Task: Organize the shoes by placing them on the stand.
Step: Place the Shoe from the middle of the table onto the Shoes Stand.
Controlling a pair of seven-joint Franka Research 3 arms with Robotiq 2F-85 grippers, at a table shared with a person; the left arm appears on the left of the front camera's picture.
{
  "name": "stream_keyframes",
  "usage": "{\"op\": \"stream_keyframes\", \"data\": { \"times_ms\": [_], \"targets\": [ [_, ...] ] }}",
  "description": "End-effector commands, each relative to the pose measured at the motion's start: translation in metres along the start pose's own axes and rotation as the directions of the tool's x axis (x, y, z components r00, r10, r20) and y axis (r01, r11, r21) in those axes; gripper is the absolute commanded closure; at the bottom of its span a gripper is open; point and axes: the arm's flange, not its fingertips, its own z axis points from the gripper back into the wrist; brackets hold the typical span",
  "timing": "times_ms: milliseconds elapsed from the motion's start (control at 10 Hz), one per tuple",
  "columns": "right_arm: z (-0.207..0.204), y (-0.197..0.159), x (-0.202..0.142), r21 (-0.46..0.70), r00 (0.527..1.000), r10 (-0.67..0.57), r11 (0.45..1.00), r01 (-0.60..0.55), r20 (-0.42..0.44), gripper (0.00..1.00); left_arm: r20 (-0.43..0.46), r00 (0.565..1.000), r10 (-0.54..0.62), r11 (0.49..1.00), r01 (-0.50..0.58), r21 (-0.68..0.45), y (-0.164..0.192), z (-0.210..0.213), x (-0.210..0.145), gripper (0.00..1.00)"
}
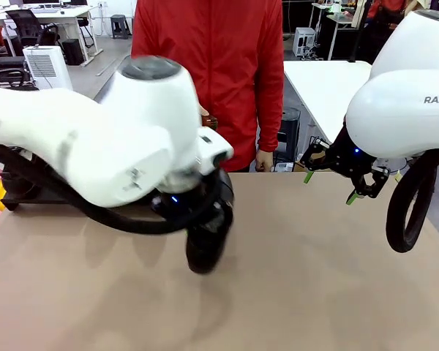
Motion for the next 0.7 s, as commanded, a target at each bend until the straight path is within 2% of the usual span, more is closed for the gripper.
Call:
{"op": "stream_keyframes", "data": {
  "times_ms": [0,200,400,500,600],
  "targets": [
    [0.002,0.0,0.003,0.009,1.0,0.018,1.0,-0.018,-0.004,0.0,0.098,0.995,-0.032,0.999,0.034,-0.019,0.043,0.024,0.015,1.0],
    [0.002,0.0,0.003,0.009,1.0,0.018,1.0,-0.018,-0.004,0.0,0.17,0.983,-0.066,0.997,0.072,-0.029,0.08,0.057,0.026,1.0],
    [0.002,0.0,0.003,0.009,1.0,0.018,1.0,-0.018,-0.004,0.0,0.219,0.974,-0.049,0.999,0.053,-0.009,0.109,0.079,0.029,1.0],
    [0.002,0.0,0.003,0.009,1.0,0.018,1.0,-0.018,-0.004,0.0,0.235,0.971,0.036,0.998,-0.025,-0.052,0.123,0.086,0.03,1.0],
    [0.002,0.0,0.003,0.009,1.0,0.018,1.0,-0.018,-0.004,0.0,0.186,0.982,-0.045,0.999,0.044,0.011,0.099,0.075,0.038,1.0]
  ]
}}
